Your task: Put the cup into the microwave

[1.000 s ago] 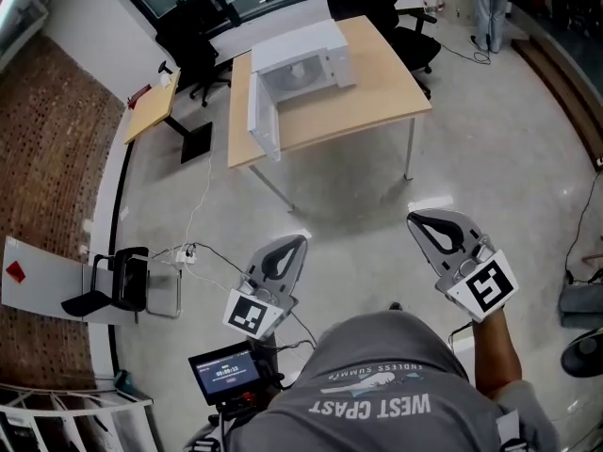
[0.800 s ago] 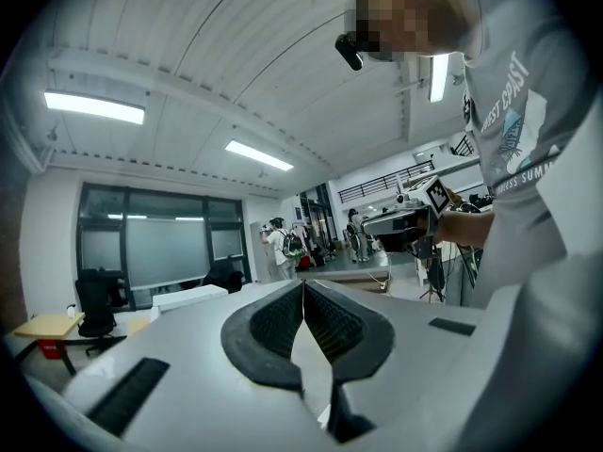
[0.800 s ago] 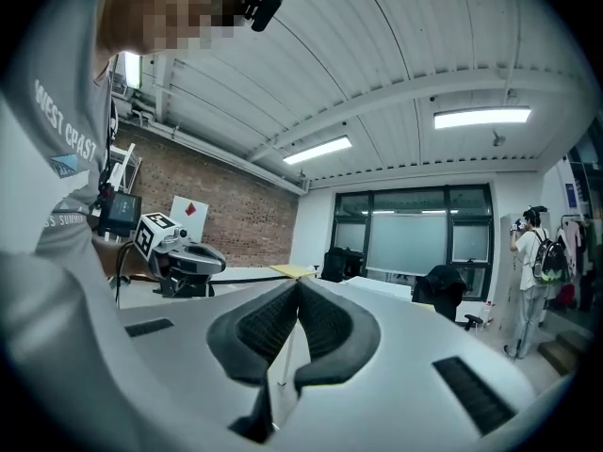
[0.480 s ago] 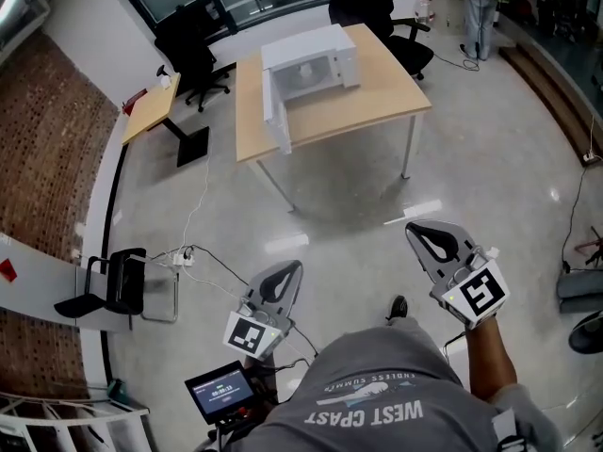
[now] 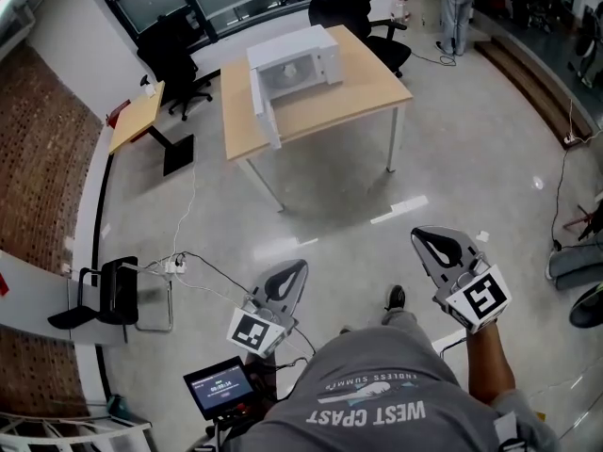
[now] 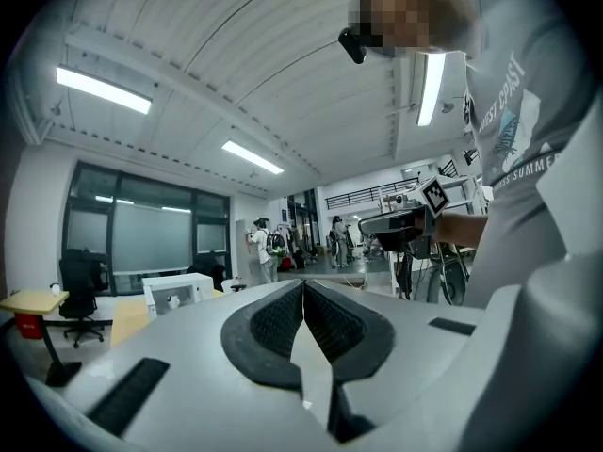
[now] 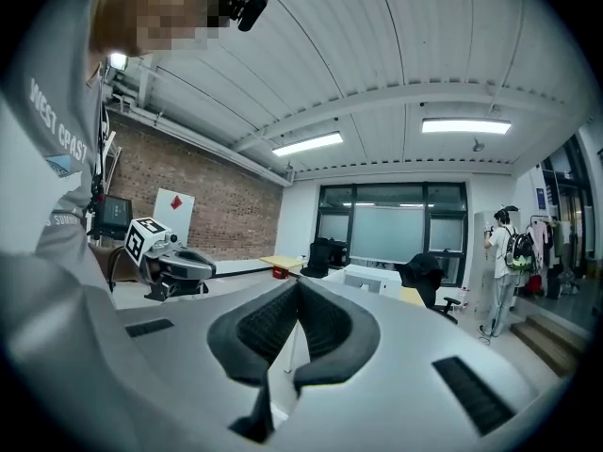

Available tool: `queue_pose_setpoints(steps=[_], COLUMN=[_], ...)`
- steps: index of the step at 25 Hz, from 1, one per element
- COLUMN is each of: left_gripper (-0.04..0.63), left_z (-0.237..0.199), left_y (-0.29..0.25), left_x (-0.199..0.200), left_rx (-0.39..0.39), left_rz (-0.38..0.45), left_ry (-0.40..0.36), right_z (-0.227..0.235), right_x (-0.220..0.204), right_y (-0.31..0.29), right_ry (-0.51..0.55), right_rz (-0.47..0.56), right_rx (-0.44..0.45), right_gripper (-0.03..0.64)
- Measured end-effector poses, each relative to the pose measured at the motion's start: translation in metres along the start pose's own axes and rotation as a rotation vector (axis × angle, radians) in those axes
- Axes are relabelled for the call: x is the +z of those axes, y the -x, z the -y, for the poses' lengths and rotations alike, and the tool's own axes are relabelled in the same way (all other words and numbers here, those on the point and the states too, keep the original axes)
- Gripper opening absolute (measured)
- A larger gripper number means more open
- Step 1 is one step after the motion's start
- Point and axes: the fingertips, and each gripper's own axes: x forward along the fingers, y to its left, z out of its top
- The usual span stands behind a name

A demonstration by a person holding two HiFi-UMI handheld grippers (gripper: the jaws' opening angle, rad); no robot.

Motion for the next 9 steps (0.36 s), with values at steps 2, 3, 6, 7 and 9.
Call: queue_pose_setpoints(steps=[2, 3, 6, 7, 9], left_gripper=[0.021, 0.021, 0.021, 0.021, 0.021], left_z=[0.006, 0.01, 0.018, 0.019, 0.018], left_y=[0.003, 0.004, 0.005, 0.005, 0.005], left_x=[0.002, 0.003, 0.005, 0.007, 0.01], left_rx=[-0.013, -0.02, -0.05, -0.061, -0.081], left_rz=[0.004, 0.005, 0.002, 0.004, 0.009], left_ry=[-0.006, -0.008, -0.014, -0.017, -0.023], right_z=[-0.005, -0.006, -0.011, -0.012, -0.015], right_x=[0.002, 0.003, 0.005, 0.005, 0.005], right_y=[0.009, 0.014, 0.028, 0.029, 0.029], right_ry=[0.007, 0.008, -0.002, -0.004, -0.008], right_rz=[0.002, 0.004, 0.004, 0.003, 0.002], right_rx=[-0.013, -0.019, -0.051, -0.062, -0.08], right_gripper=[0.018, 0.018, 0.018, 0.018, 0.018])
